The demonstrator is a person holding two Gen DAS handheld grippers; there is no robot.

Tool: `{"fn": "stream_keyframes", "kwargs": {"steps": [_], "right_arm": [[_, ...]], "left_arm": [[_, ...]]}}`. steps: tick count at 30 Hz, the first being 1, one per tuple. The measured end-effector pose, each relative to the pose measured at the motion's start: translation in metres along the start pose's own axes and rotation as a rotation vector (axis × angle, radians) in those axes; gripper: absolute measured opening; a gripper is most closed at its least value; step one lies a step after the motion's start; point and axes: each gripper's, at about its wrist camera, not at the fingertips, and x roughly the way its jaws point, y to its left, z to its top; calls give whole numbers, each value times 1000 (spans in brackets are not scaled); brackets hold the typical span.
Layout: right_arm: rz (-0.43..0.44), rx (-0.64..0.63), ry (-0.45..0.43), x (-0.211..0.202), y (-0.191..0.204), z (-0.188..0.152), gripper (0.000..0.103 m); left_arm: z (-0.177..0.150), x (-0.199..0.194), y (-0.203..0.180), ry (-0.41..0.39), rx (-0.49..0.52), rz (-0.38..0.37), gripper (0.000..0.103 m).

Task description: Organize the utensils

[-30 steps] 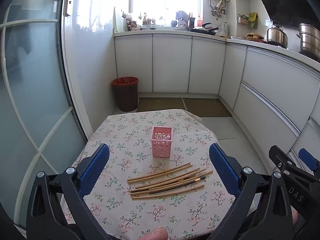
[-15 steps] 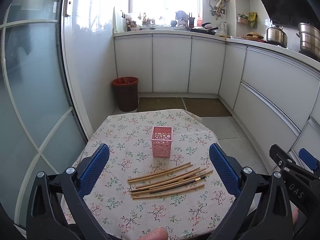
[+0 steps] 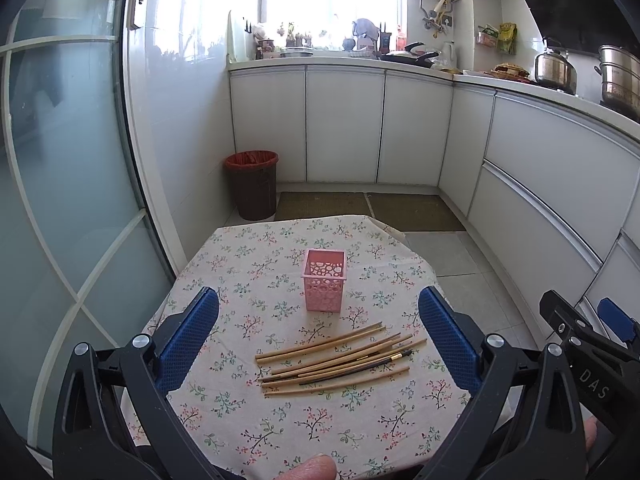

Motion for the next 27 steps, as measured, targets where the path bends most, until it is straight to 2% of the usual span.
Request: {"fn": "stream_keyframes", "kwargs": {"steps": [27], "right_arm": [[-1, -3, 11, 2, -1, 0, 96]], "left_arm": [[-1, 4, 0, 12, 0, 0, 96]]}}
